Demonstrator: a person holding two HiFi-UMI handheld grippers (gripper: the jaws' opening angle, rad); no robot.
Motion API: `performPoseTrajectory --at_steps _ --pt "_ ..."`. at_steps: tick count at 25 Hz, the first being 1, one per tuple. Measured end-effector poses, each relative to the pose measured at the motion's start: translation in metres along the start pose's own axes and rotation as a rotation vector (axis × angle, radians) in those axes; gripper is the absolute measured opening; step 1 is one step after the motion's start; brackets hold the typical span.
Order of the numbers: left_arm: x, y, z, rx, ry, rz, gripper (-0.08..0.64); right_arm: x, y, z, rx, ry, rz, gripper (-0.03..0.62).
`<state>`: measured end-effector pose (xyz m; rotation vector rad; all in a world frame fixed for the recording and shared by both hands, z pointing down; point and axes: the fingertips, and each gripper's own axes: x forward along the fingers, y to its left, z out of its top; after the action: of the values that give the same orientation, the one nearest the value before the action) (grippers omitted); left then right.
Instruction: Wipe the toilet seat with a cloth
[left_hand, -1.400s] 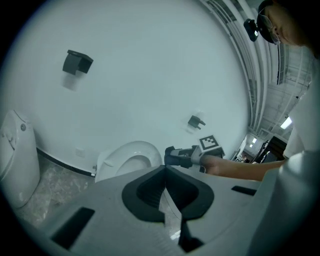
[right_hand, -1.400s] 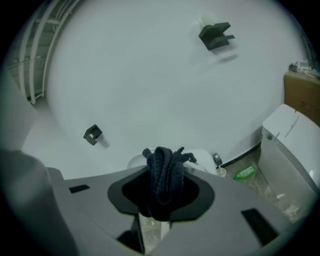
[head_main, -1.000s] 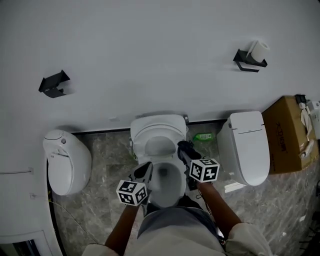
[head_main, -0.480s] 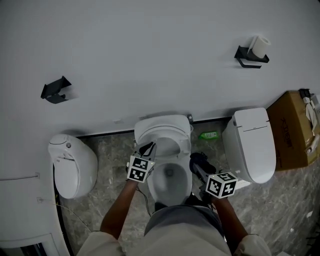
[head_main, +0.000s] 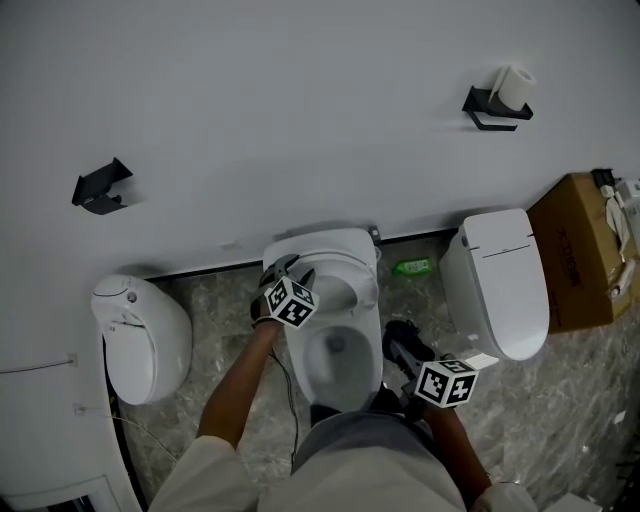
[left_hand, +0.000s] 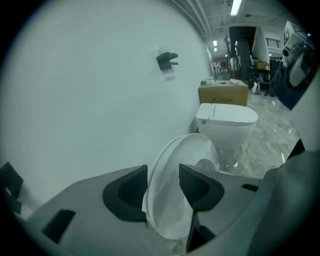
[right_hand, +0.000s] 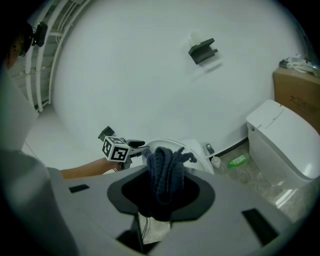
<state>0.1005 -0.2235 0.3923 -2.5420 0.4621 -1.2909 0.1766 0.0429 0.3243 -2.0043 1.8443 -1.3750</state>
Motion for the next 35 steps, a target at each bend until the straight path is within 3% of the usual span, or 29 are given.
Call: performPoseTrajectory --at_steps 3,10,12,17,22,28,35 --pt "0.013 -0.003 0.000 0.093 0.045 0.006 0.170 -0.003 -0.003 -0.006 -0.009 0.017 -0.014 0.098" --pt "0.018 -0.015 0.003 0.151 0.037 0.011 0.170 -0.002 0.004 -0.007 -0.034 0.027 -0.014 0.098" --pt "0.012 -0.018 0.003 0.117 0.017 -0.008 0.170 0.000 0.009 -0.009 -0.018 0.030 -0.001 0.098" --pt "-0.010 -0.026 0.008 -0.099 -0.070 -0.089 0.169 -0.001 0.014 -0.018 0.017 0.045 0.012 0.098" --pt "-0.034 -0.048 0.005 -0.105 -0.114 -0.147 0.169 -0.001 0.019 -0.028 0.054 0.047 0.018 0.098" --pt "-0.064 -0.073 -0.002 -0.201 -0.183 -0.191 0.138 -0.003 0.023 -0.047 0.074 0.057 0.007 0.098" --pt "-0.100 -0.116 -0.018 -0.222 -0.236 -0.293 0.138 -0.014 0.025 -0.071 0.077 0.086 -0.009 0.098"
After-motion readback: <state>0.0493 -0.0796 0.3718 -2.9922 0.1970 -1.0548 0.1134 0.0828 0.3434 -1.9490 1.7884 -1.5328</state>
